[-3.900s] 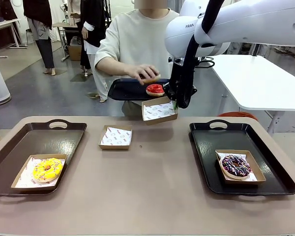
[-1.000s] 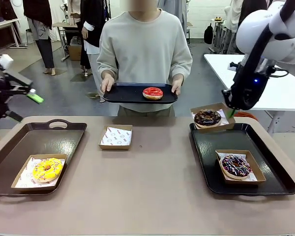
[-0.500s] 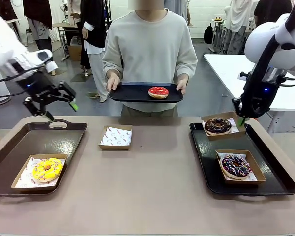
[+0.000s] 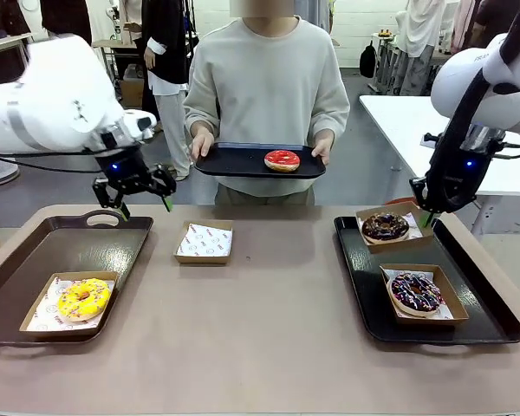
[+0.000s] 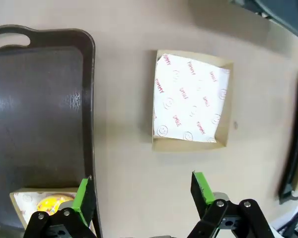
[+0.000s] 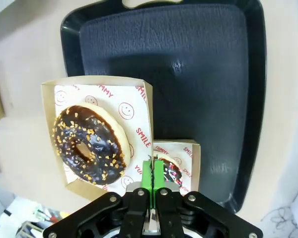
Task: Individually package the donuts and arrange them on the tray.
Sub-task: Place the picked Paper togo box on the Handle tray while simultaneously picking up another Paper togo box from the table with the other hand.
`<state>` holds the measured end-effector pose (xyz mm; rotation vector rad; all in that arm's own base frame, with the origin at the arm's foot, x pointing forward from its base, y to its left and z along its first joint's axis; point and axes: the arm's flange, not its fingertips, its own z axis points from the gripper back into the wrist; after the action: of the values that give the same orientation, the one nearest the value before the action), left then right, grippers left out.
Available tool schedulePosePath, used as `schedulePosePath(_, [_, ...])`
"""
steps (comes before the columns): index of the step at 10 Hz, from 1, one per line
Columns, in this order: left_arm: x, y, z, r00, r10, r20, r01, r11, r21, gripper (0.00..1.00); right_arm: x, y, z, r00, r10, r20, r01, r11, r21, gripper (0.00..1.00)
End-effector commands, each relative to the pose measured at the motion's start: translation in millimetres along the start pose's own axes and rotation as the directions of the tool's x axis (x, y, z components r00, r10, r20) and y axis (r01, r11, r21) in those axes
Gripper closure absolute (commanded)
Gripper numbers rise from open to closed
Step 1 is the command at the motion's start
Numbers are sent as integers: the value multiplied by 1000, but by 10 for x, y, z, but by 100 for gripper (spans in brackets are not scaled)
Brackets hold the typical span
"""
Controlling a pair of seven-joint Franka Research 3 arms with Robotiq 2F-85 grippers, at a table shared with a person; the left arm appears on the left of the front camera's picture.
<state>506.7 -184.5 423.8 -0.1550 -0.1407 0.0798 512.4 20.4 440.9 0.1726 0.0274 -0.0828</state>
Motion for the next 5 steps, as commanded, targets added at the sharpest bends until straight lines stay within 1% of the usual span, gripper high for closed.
schedulePosePath(1, [70,-255,-202,1000,-24,20,22,996,90,0,-17,14,16,1000,3,-3,-3,1000,-1,99])
schedulePosePath(3, [48,-431,-453,998,-60,-6,61,990,129,0,-17,14,16,1000,3,-3,-3,1000,-1,99])
schedulePosePath(5, [64,-526,-616,996,-90,1,88,983,160,0,-17,14,16,1000,3,-3,-3,1000,-1,99])
